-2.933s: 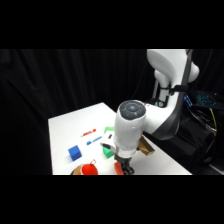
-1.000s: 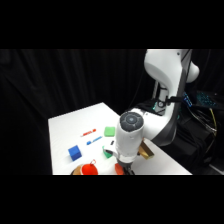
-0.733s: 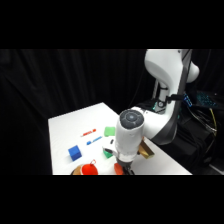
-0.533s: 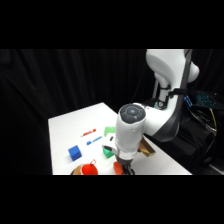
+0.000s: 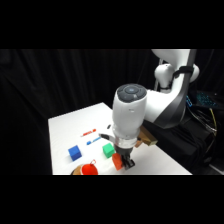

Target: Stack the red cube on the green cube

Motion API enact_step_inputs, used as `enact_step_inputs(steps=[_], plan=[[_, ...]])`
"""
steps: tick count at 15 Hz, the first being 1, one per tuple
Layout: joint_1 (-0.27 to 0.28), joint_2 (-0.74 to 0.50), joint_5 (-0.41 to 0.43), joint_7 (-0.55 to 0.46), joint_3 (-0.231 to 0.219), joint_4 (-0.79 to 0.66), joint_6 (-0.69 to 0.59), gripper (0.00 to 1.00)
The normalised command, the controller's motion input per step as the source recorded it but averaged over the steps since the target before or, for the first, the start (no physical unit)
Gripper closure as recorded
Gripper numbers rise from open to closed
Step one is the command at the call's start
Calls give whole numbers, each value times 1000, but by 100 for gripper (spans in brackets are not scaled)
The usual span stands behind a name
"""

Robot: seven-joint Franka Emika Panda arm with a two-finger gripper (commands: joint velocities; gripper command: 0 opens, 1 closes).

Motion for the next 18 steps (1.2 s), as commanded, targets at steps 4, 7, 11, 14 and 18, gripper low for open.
enact_step_inputs(steps=[4, 7, 11, 14, 18], plan=[[-229, -199, 21, -254, 78, -112, -59, 74], [-231, -226, 52, -280, 59, -148, -26, 74], [-196, -246, 83, -266, 52, -168, -27, 74], [-156, -208, 112, -251, 58, -148, -28, 74], [-114, -144, 134, -220, 71, -123, -10, 74]])
